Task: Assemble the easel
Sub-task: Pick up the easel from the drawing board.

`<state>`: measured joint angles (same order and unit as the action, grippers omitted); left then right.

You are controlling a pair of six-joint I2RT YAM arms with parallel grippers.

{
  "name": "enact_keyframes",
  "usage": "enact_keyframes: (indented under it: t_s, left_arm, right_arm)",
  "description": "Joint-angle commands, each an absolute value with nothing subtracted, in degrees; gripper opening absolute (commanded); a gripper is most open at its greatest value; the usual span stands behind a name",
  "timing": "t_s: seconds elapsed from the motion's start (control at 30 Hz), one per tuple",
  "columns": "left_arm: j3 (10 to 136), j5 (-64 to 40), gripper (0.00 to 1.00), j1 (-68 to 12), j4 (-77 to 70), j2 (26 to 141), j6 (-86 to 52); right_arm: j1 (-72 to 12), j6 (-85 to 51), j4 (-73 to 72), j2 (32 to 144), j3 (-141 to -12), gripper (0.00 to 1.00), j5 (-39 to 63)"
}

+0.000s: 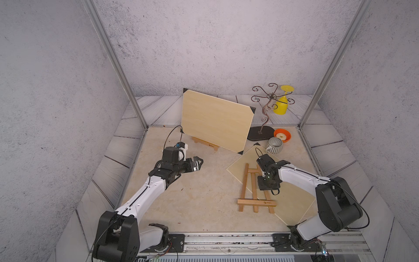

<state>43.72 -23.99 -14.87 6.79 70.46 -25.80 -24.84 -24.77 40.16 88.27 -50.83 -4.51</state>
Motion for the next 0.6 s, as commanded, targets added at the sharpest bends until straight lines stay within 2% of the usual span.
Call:
enact_keyframes:
  t_s: [0.0,0.27,0.4,0.57]
  left_arm:
    - [43.5,-24.4,0.97,-15.3,7.5,70.6,-24.7]
    - [43.1,-23.8,0.97,-15.4,8.7,70.1,-24.7]
    - [43.5,-23.9,0.97,-15.5,10.9,68.0,-24.5]
    - [44.5,-22.2,0.97,-20.4,14.9,61.6,-25.7]
  right_arm:
    - [-24.9,-24.0,41.0,89.3,-51.2,0.41,-3.5]
    - [-24.9,-21.9,41.6,87.9,-51.8,0.14,-2.9]
    - [-25.0,-21.2,41.2,82.7,-51.7,0.01,-1.4]
    - [-27.0,-23.6,41.0,74.1,-53.0,0.00,-1.7]
